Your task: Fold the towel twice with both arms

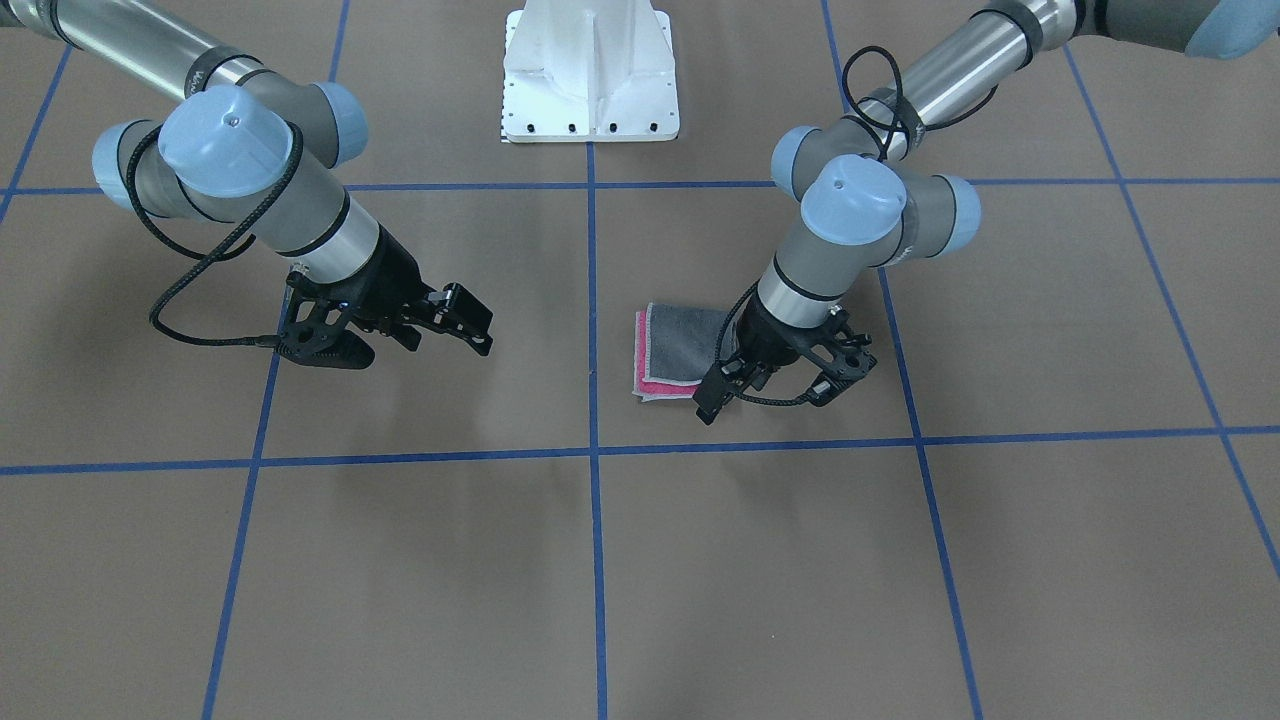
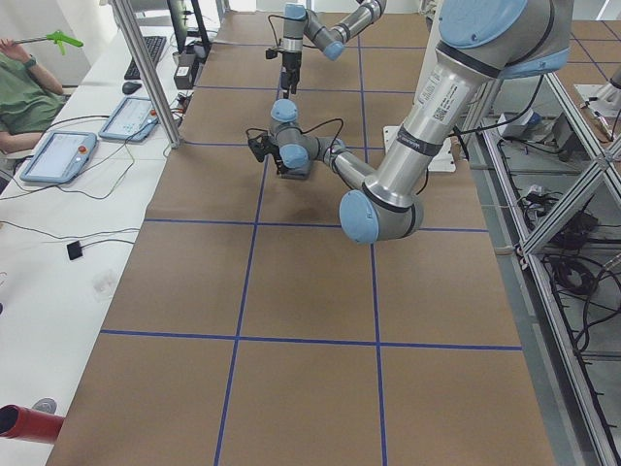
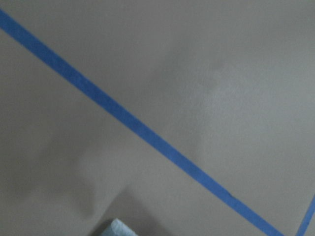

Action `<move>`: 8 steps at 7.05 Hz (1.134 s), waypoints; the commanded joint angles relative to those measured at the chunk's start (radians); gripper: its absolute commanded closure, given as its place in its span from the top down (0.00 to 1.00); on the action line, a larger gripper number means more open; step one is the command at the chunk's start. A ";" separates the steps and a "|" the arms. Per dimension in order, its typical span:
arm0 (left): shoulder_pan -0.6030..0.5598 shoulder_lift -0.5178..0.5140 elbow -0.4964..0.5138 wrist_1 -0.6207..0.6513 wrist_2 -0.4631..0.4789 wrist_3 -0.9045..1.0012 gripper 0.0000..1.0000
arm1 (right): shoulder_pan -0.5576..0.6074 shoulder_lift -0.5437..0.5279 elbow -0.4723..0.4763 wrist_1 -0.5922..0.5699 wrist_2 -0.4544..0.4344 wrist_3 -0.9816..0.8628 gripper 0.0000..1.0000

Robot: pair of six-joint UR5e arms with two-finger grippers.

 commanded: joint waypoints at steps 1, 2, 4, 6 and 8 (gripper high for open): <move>-0.124 0.050 0.002 0.035 -0.068 0.230 1.00 | 0.045 -0.007 0.000 -0.013 0.003 -0.028 1.00; -0.197 0.099 -0.005 0.060 -0.097 0.402 0.99 | 0.082 -0.030 0.000 -0.039 0.009 -0.109 1.00; -0.355 0.231 -0.040 0.064 -0.174 0.663 1.00 | 0.174 -0.053 0.014 -0.233 0.016 -0.400 1.00; -0.527 0.301 -0.048 0.160 -0.246 1.073 1.00 | 0.278 -0.134 0.023 -0.341 0.017 -0.710 1.00; -0.641 0.316 -0.062 0.349 -0.246 1.488 1.00 | 0.411 -0.168 0.040 -0.510 0.022 -1.020 1.00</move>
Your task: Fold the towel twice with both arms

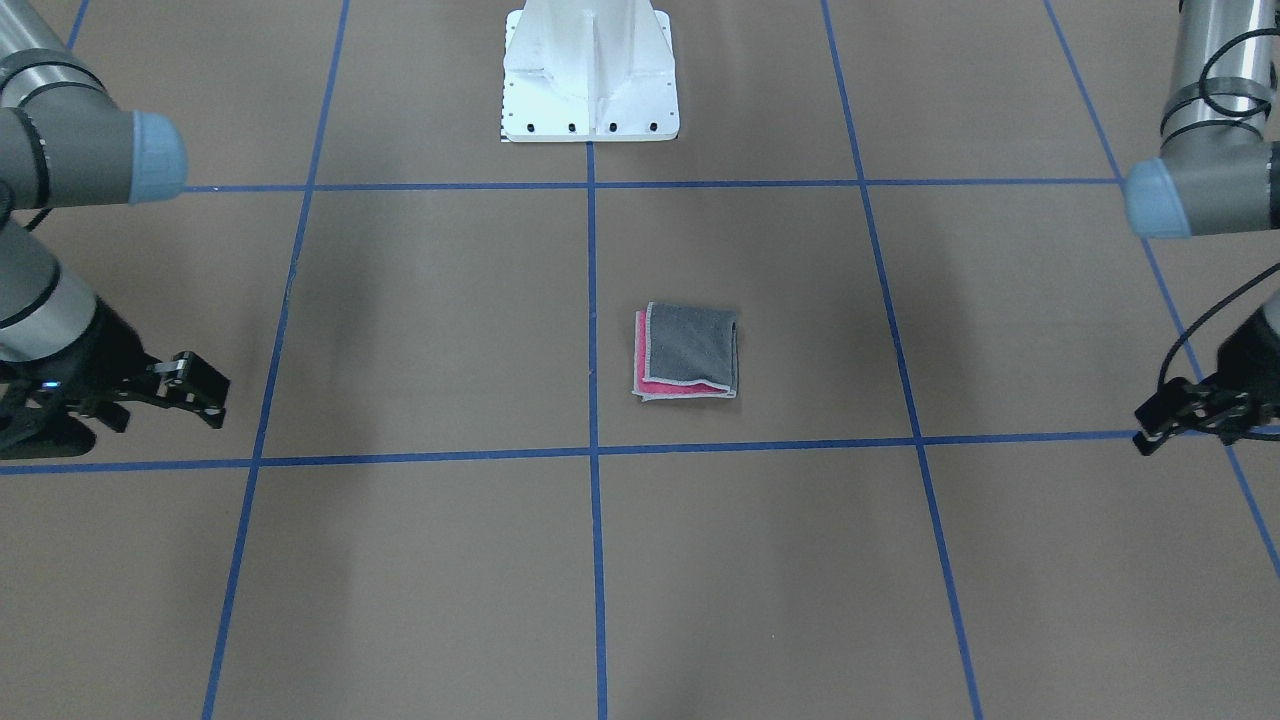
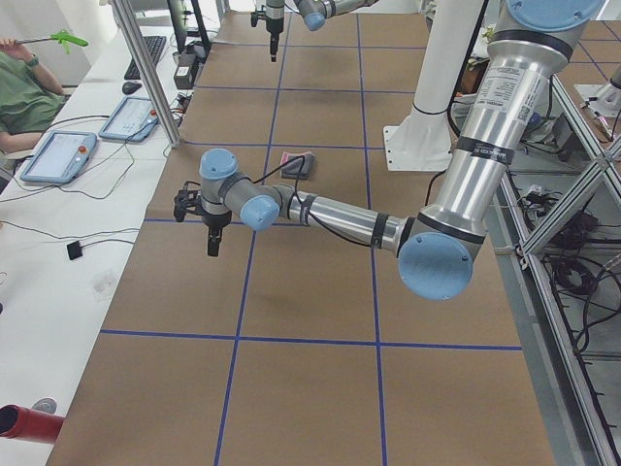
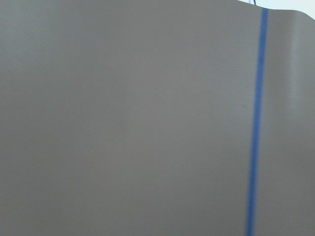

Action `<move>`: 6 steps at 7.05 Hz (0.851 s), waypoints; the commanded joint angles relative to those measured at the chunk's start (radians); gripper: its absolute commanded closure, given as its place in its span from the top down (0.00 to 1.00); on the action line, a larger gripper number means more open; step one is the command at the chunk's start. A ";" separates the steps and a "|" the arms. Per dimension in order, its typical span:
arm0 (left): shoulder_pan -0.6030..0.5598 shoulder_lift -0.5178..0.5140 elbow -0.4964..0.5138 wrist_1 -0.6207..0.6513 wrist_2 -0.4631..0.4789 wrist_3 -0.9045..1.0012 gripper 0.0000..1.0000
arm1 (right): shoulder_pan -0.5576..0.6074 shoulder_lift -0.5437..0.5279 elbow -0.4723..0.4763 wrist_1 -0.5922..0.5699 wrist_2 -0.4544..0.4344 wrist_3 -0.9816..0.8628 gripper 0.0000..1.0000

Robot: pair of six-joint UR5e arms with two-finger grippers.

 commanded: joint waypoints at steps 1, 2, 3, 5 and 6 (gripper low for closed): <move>-0.132 0.113 -0.044 0.097 -0.009 0.364 1.00 | 0.159 -0.045 0.046 -0.232 0.015 -0.357 1.00; -0.159 0.129 -0.096 0.111 -0.035 0.385 1.00 | 0.256 -0.055 0.042 -0.298 0.071 -0.515 1.00; -0.195 0.172 -0.131 0.110 -0.096 0.390 1.00 | 0.337 -0.076 0.033 -0.329 0.143 -0.625 1.00; -0.203 0.225 -0.157 0.084 -0.104 0.437 1.00 | 0.399 -0.134 0.036 -0.325 0.180 -0.666 1.00; -0.204 0.258 -0.154 0.065 -0.104 0.497 1.00 | 0.399 -0.145 0.042 -0.318 0.174 -0.678 1.00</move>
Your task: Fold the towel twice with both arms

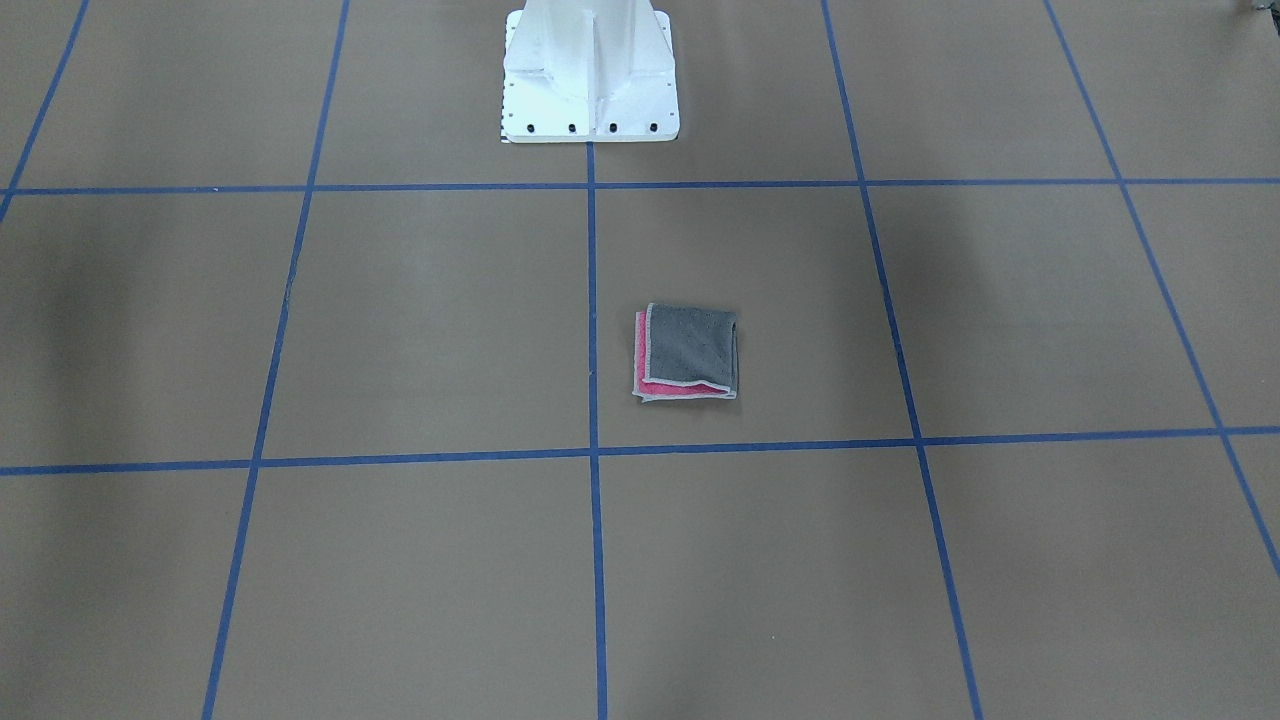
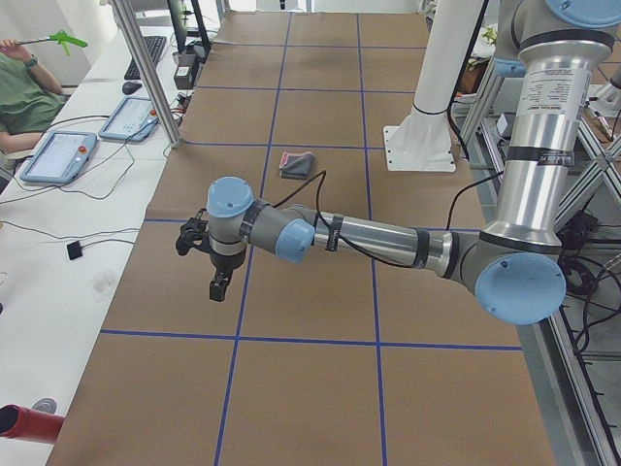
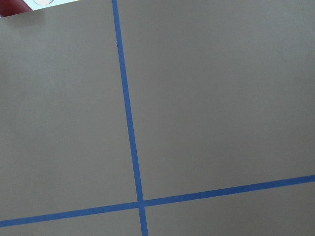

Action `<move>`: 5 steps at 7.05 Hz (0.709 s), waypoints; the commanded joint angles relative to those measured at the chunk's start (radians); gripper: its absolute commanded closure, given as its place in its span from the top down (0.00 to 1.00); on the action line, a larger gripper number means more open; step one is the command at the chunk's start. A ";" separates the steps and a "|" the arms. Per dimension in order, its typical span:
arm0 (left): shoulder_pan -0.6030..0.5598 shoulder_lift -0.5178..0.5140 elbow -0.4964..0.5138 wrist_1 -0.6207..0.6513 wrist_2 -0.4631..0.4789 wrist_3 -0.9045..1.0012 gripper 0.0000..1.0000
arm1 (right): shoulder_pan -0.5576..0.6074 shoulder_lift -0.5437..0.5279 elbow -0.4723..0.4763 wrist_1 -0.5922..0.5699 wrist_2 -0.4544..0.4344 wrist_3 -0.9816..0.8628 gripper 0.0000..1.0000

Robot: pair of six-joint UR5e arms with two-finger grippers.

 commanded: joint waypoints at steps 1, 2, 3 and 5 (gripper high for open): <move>-0.004 0.057 0.008 -0.042 0.000 0.065 1.00 | 0.015 -0.075 -0.008 0.009 0.007 -0.024 1.00; -0.003 0.067 0.078 -0.041 0.002 0.066 1.00 | 0.015 -0.125 -0.008 0.087 0.005 -0.028 1.00; -0.003 0.087 0.110 -0.043 0.003 0.069 1.00 | 0.015 -0.172 -0.007 0.121 0.010 -0.025 1.00; -0.038 0.091 0.050 -0.023 0.006 0.068 1.00 | 0.024 -0.196 0.004 0.127 0.004 -0.031 1.00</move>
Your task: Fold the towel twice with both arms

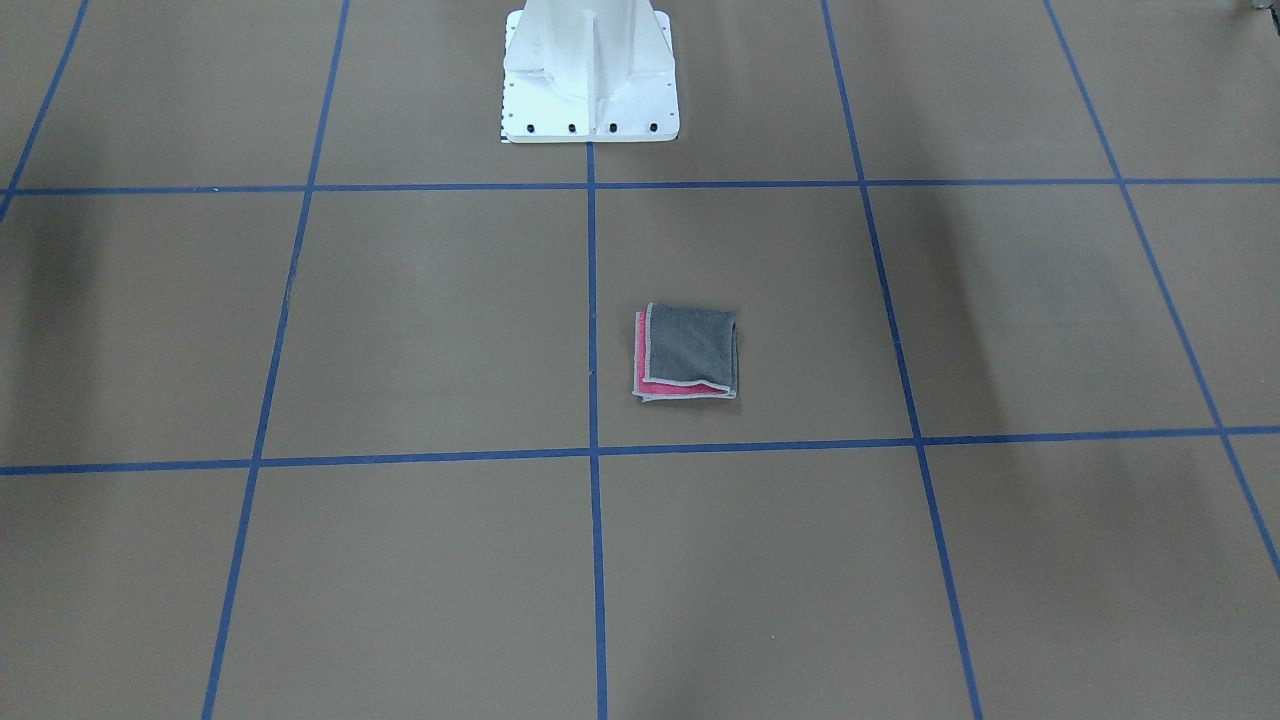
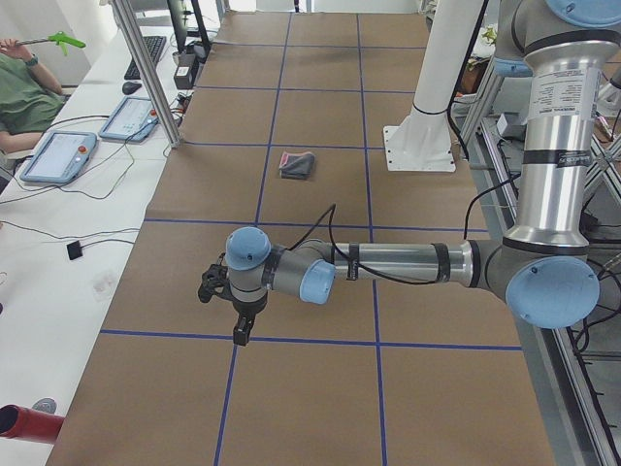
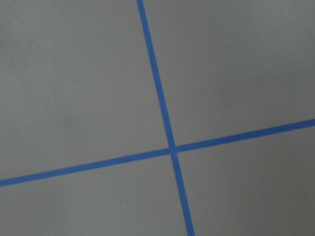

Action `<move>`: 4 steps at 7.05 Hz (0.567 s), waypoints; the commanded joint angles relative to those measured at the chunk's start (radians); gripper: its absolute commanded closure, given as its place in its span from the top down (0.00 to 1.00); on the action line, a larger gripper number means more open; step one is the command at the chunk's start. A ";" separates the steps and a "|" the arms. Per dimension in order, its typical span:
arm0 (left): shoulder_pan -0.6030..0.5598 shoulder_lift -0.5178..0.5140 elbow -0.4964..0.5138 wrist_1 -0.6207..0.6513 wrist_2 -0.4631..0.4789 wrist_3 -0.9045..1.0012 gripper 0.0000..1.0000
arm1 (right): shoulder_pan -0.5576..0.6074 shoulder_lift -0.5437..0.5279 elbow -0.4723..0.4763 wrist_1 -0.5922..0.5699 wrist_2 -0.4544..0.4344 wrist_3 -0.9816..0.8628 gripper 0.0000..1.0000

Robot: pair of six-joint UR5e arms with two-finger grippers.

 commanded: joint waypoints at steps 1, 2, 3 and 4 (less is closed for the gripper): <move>-0.021 0.026 -0.120 0.121 0.002 0.000 1.00 | 0.034 -0.017 0.005 0.004 -0.015 -0.010 1.00; -0.018 0.023 -0.202 0.259 0.008 0.000 1.00 | 0.047 -0.025 0.004 -0.002 -0.013 -0.061 1.00; -0.017 0.029 -0.219 0.285 0.023 0.002 1.00 | 0.056 -0.032 -0.007 -0.007 -0.004 -0.085 1.00; -0.017 0.031 -0.213 0.291 0.022 0.002 1.00 | 0.071 -0.029 -0.004 -0.058 0.001 -0.140 1.00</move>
